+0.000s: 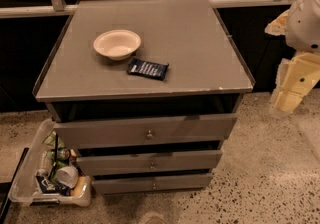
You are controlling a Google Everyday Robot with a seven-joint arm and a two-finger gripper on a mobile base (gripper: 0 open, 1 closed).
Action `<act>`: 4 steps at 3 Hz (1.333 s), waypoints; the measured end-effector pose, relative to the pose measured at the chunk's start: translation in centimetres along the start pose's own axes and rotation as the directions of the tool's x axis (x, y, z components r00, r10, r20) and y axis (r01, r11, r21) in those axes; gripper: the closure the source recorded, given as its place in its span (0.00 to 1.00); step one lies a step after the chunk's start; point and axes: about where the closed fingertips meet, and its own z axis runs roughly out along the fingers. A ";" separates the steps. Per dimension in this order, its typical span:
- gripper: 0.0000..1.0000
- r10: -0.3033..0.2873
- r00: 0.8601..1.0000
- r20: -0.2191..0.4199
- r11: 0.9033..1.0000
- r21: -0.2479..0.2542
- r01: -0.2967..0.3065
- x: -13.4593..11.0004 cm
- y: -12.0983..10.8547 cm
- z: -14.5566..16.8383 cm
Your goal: Open middle drawer
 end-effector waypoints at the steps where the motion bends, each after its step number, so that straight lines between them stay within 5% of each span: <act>1: 0.00 0.000 1.000 0.000 1.000 0.000 0.000 0.0 0.0 0.0; 3: 0.00 0.007 0.998 0.064 0.999 -0.050 -0.004 0.2 1.4 3.9; 4: 0.00 -0.008 0.984 0.177 0.998 -0.061 0.019 1.0 4.4 8.0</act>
Offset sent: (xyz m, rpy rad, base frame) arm 0.0065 -0.0012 -0.0274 0.0358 0.0675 -0.0171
